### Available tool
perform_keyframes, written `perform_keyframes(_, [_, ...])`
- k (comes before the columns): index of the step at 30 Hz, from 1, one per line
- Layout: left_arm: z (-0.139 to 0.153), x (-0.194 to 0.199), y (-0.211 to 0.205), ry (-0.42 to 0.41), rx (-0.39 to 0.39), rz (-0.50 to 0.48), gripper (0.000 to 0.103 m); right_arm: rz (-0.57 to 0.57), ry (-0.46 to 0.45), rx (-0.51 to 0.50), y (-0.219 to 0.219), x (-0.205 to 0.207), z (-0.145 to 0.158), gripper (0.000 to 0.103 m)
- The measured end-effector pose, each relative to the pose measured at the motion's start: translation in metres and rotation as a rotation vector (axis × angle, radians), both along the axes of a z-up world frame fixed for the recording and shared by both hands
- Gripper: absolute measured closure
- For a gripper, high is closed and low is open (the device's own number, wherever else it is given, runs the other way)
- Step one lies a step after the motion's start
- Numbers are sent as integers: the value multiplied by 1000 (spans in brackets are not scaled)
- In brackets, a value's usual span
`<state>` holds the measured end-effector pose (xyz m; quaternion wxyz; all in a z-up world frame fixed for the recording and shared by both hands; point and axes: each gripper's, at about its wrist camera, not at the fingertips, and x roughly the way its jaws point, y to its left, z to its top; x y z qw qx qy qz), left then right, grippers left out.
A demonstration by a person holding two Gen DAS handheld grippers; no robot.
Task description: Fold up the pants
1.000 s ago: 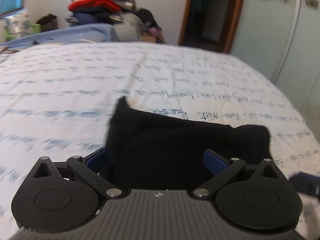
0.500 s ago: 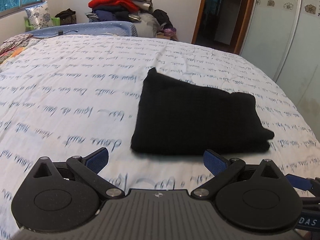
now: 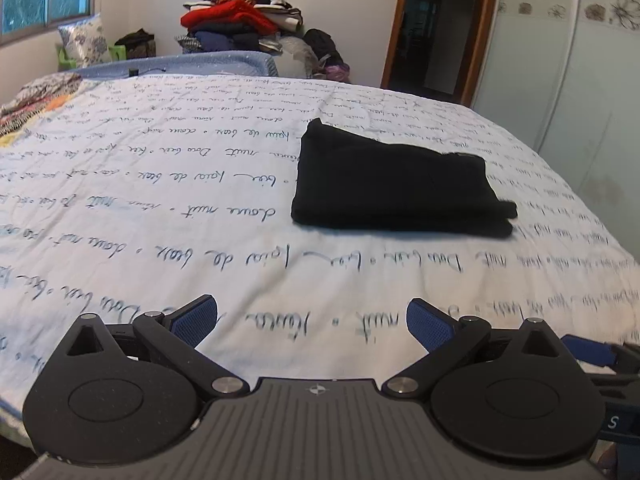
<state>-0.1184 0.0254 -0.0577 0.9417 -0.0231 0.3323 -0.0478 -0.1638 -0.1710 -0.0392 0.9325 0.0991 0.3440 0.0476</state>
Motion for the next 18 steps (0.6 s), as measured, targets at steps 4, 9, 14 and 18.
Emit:
perform_keyframes(4, [13, -23, 4, -52, -3, -8, 1, 20, -15, -57, 13, -16, 11, 13])
perform_keyframes(9, [30, -43, 6, -99, -1, -35, 1, 40, -84, -100, 22, -37, 29, 13])
perform_keyframes(14, [36, -48, -2, -94, 25, -75, 1, 9, -99, -79, 21, -39, 34, 13])
perform_keyframes(18, [39, -54, -2, -83, 24, -75, 1, -59, -113, -51, 20, -46, 28, 13])
